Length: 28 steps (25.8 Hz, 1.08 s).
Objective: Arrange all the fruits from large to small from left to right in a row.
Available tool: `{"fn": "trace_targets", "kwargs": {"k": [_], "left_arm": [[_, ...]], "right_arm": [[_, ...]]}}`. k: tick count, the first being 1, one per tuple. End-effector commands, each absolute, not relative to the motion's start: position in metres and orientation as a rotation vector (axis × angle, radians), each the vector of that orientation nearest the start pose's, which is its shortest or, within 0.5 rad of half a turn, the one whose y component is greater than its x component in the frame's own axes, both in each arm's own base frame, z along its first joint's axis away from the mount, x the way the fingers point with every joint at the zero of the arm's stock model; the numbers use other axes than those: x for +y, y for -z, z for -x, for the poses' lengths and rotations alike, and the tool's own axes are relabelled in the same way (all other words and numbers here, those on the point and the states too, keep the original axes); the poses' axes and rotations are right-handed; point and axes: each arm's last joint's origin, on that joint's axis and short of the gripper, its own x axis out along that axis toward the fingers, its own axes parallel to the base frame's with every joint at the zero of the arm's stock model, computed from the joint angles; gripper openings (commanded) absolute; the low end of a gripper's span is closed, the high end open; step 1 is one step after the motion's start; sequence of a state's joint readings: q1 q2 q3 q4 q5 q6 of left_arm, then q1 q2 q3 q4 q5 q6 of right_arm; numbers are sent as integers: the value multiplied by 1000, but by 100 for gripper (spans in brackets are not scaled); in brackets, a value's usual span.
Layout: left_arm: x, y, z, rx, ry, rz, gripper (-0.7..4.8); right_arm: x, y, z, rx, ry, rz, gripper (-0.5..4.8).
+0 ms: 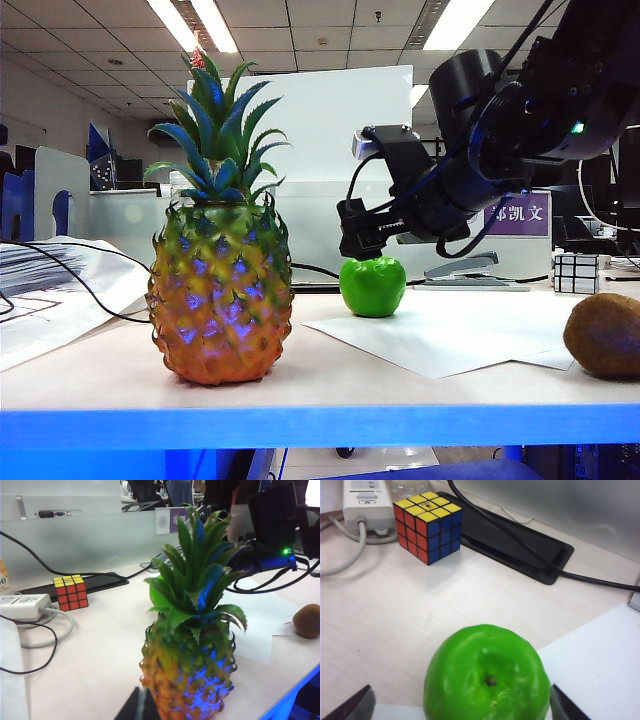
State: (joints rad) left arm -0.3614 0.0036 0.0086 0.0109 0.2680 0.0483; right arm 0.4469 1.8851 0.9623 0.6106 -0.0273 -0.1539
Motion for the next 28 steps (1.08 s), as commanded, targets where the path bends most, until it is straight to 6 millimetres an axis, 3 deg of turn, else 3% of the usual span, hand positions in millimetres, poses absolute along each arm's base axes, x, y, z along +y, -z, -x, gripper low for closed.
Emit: {"fn": "trace_targets", "kwargs": {"k": [1,10,28], "left_arm": [[-41,-169,-87,-47,630,-42,-5],[-41,-169,-87,-48,627,-42,-5],[-41,-170,-87,-56,626,-45,-6]], "right_arm": [[171,-167,-353,234,-497,205,479],[178,-163,-372,235,-489,210,479],[176,-135,-376,307,-476,225,479]]}}
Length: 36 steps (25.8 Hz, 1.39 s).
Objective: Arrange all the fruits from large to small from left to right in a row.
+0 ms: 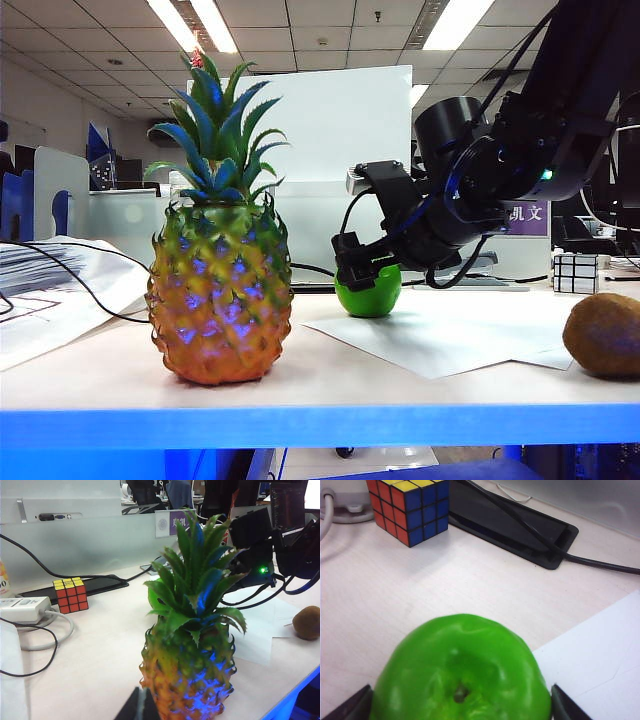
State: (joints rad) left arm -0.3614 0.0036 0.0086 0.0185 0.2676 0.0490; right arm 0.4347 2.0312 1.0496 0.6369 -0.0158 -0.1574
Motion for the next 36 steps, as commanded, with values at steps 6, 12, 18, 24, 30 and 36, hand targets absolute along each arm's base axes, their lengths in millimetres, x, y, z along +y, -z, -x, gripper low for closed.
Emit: {"fn": "trace_targets", "kwargs": {"k": [6,12,18,24,30,36], "left_arm": [[-41,-170,-87,-55,626,-45,-5],[-41,-170,-87,-56,626,-47,-5],[-41,-169,-87,-55,626,-49,-5],[-41,-170,-87,-57,625,-52,-5],[-41,-171,-87,-67,625,-52,-5],[-41,-171,-87,-71,631,-48,-5]], "right_arm": [[176,-128,-376,328,-478,230,479],[176,-129,-377,314,-476,227,-5],[175,-142,-371,362,-481,178,-5],[170,-204,-341,307,-543,246,-5],[137,-238,-267,222,-520,167,-5],[142,-217,-222,372,-570,194,-5]]}}
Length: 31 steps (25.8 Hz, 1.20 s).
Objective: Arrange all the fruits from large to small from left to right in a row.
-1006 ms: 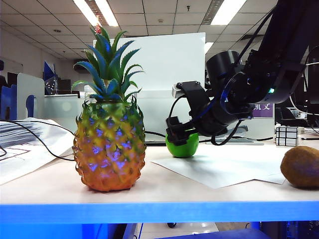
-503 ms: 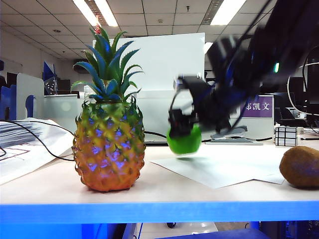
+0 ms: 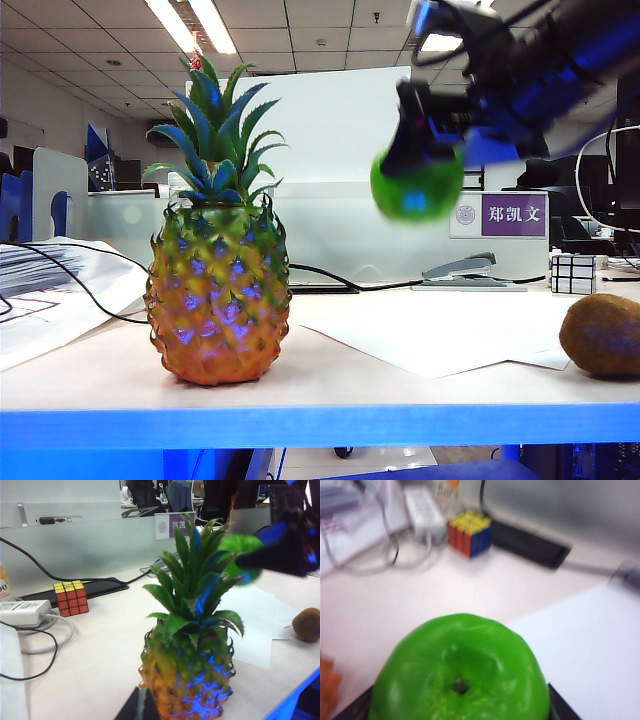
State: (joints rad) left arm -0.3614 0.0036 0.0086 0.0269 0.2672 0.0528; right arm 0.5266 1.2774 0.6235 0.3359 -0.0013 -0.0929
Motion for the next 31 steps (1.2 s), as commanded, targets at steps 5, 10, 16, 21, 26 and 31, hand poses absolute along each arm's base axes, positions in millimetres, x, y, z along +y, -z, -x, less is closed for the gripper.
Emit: {"fn": "trace_targets", "kwargs": {"k": [5,10,16,21,26,31], "left_arm": [[-41,-171,-87,-72,633,-48,-5],[-41,-171,-87,-74,633,-49,-5],[-41,-171,-87,-74,634,-48,-5],[-41,-171,-87,-74,637,-48,-5],[-41,-171,-87,-74,637,-48,-6],[-41,-171,-87,-73,637,-48,-5]], "right_arm": [[160,-206,-205,457,-565,267,-5],[173,-196,-186,555,-573,315,-5],[170,-180,-180,578,-547,307,-5],[166,-169,-176,566,-539,261,-5],[164,-166,-174,556,-526,242,-5],[158,-156,-170,568,-495,202,6]]}}
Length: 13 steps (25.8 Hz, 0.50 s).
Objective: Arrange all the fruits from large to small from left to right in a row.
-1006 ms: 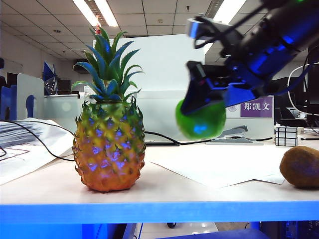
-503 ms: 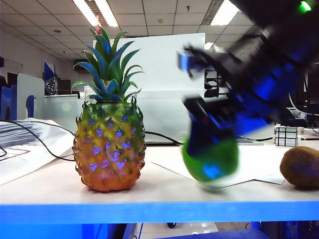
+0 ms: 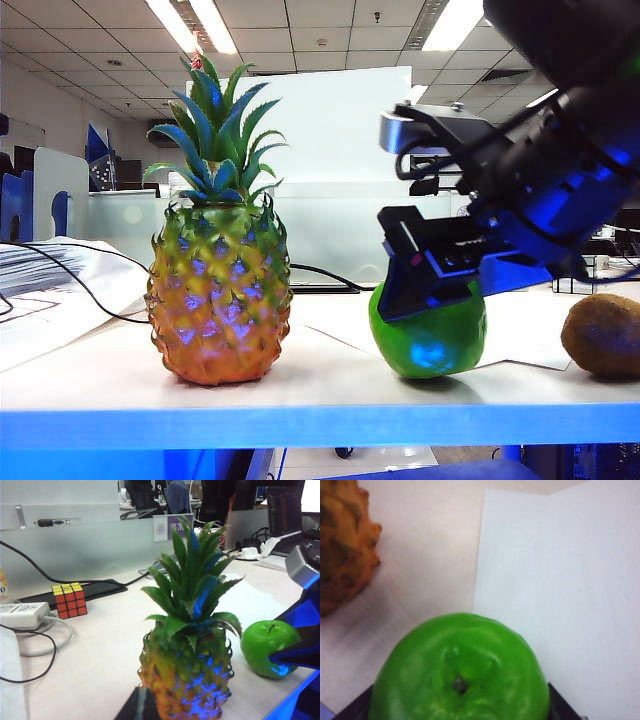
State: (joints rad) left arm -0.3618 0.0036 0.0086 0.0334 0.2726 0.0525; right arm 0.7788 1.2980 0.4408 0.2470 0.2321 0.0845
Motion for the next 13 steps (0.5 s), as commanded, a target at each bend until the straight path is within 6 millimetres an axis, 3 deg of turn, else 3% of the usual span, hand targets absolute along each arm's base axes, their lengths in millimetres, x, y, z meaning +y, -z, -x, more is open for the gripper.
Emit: {"fn": "trace_targets", "kwargs": {"k": [1,2,3,10,13], "left_arm": [[-41,-171,-87,-72,637,-48,-5],[-41,-171,-87,-72,637,-48,-5],[-41,-171,-87,-72,637,-48,-5],[-41,-171,-87,-72,637,-48,-5],[-41,-171,-87,-72,637,-48,-5]], "right_arm": [[159,-156,-170,566,-495,200,63],[159,-156,-170,563,-496,199,91],[159,-157,-170,557,-496,196,155],[161,-162,-173,493,-487,164,174],[161,-163,-174,480,-481,159,257]]}}
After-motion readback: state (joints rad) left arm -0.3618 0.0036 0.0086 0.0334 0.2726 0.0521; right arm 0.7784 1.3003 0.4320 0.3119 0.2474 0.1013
